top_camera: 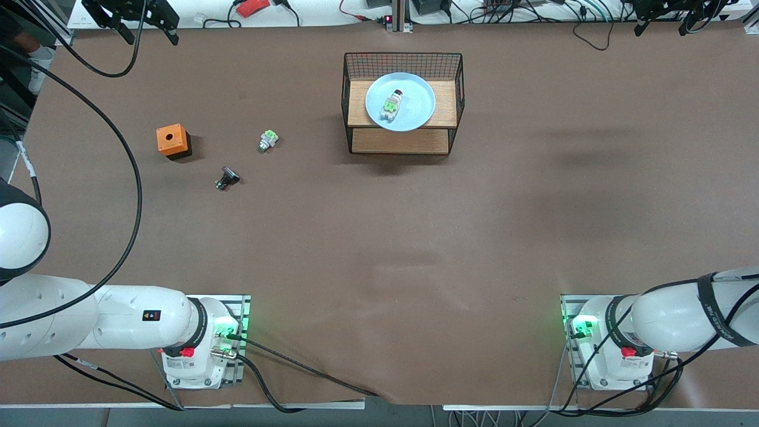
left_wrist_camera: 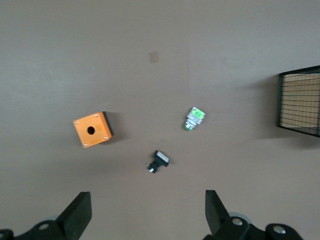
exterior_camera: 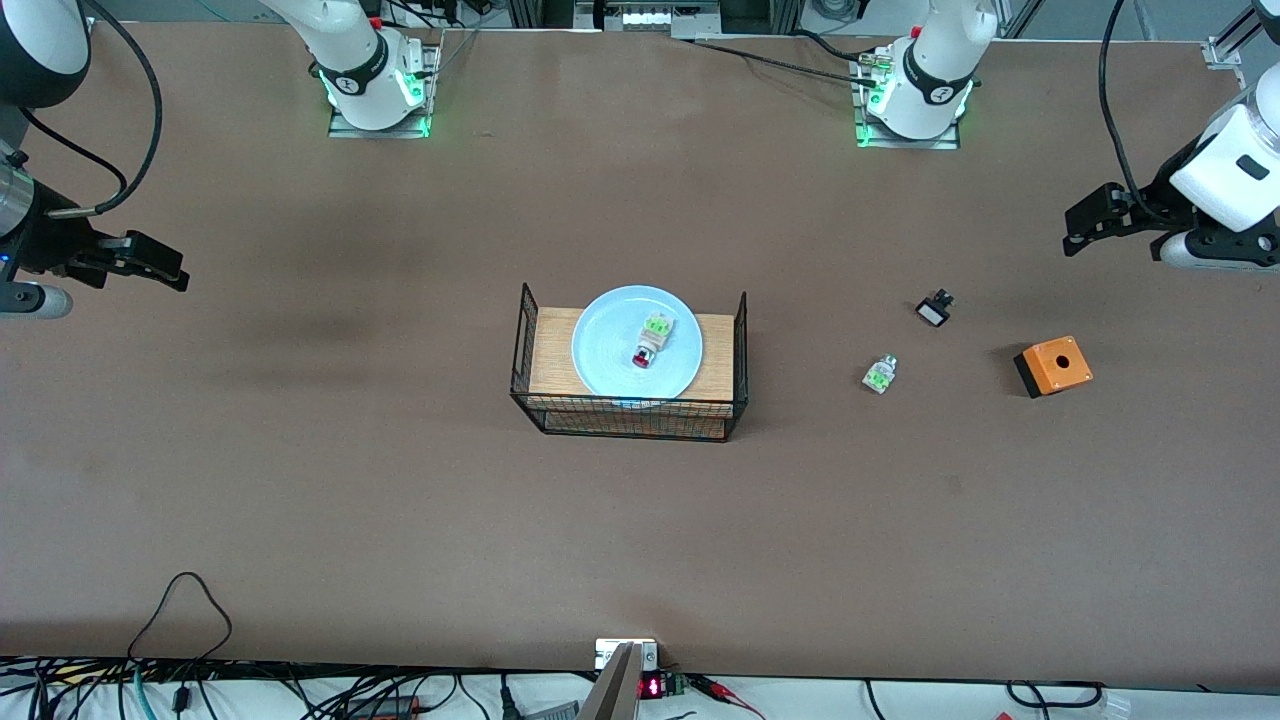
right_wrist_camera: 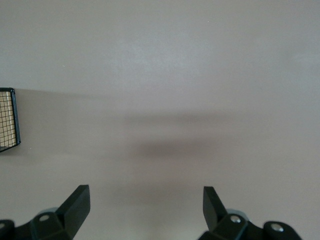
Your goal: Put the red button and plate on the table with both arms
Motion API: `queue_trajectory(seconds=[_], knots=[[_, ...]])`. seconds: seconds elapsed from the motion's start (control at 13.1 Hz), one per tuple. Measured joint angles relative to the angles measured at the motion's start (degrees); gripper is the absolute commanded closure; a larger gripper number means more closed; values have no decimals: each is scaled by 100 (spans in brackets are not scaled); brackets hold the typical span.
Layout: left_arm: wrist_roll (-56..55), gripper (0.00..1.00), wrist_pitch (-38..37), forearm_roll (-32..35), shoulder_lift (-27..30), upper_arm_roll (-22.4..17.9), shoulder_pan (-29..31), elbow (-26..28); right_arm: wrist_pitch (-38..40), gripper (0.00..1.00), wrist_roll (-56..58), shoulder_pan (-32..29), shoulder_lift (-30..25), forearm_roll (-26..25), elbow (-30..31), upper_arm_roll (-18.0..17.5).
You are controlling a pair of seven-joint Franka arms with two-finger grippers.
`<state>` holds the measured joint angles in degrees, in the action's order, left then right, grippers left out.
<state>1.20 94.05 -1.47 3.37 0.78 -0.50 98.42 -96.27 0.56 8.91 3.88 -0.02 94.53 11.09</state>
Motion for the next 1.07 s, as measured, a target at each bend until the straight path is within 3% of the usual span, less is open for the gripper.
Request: queue_trajectory(seconds=[0.46,0.84,1.07], knots=[[-116,0,-228,-531,-247,337,-443,-142,0,0,0,0,0,0,0,0],[-1376,0,-201,-792,-1261,1103,-867,-1363,0,0,0,0,1,0,1,0],[-2122,0,-124,-655,-2033,1219,-1520,-2102,0,0,0,-2,1,0,2,1]])
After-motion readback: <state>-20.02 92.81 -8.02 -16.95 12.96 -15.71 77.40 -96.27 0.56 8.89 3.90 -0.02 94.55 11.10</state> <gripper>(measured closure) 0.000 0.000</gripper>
